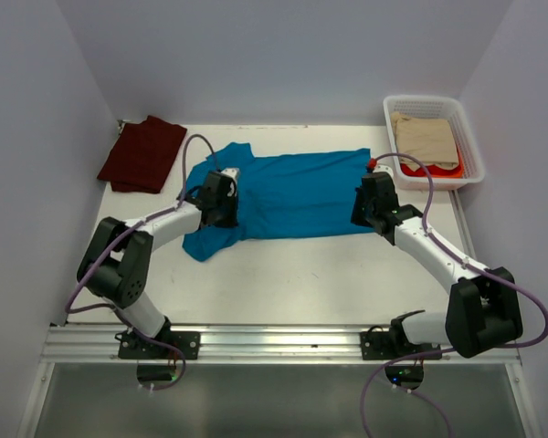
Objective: Fold and stack the t-shirts
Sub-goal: Fold the tshirt
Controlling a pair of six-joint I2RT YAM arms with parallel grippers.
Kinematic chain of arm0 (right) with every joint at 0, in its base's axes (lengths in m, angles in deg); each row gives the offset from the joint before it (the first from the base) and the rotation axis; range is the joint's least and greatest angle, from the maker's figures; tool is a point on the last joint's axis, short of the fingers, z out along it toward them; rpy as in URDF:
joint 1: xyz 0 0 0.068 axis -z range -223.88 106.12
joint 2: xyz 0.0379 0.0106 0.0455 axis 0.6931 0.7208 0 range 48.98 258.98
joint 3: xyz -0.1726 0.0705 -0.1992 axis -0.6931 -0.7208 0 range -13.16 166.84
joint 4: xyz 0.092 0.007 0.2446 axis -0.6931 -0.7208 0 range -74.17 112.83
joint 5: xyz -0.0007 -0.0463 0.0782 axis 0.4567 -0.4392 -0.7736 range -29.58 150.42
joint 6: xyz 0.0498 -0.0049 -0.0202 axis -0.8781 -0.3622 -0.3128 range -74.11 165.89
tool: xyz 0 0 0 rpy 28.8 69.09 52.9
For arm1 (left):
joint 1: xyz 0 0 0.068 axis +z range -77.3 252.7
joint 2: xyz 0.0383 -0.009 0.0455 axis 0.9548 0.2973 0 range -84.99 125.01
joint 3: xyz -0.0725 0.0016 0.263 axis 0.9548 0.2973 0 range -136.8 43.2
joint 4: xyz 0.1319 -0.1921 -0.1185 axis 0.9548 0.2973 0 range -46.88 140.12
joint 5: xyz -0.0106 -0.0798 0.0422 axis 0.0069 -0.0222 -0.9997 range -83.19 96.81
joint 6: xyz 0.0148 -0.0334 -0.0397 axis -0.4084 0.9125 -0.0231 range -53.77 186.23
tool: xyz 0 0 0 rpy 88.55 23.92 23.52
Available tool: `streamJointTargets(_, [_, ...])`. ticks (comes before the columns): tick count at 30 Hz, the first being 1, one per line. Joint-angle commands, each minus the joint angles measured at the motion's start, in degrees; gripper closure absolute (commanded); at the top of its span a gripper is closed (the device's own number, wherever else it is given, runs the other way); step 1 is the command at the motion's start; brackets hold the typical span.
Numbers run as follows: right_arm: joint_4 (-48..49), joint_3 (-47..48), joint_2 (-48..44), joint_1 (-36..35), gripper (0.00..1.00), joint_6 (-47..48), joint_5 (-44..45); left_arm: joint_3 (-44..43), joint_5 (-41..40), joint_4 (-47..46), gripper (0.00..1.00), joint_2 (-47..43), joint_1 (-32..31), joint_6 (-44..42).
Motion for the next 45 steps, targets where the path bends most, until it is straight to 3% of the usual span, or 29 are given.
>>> streamJointTargets(1, [0.45, -0.72, -0.78, 0.13, 1.0, 0.06, 2.34, 6.55, 4.07, -5.11, 1.0, -2.18, -0.1, 6.33])
streamJointTargets(8, [-1.4, -0.72, 0.62, 0.4, 1.0, -2.22, 7.08, 12.27, 1.53, -3.81, 1.0, -9.57, -0.1, 8.71])
streamJointTargets(14, [-4.04, -0.45, 5.9, 2.42, 1.0, -5.56, 10.87, 12.98, -4.79, 5.06, 1.0, -11.25, -0.18, 7.22])
streamJointTargets(28, [0.27, 1.21, 16.0, 4.26, 1.0, -5.48, 10.97, 19.92, -7.88, 7.35, 1.0, -16.43, -0.27, 8.89])
streamJointTargets(40, [-4.22, 1.22, 7.58, 4.62, 1.0, -4.33, 12.81, 18.44, -14.99, 17.28, 1.0, -19.59, -0.27, 12.93])
streamJointTargets(45, [-4.22, 1.22, 6.08, 4.62, 1.0, -4.07, 12.9, 20.8, -9.91, 11.24, 1.0, -30.91, -0.36, 13.29])
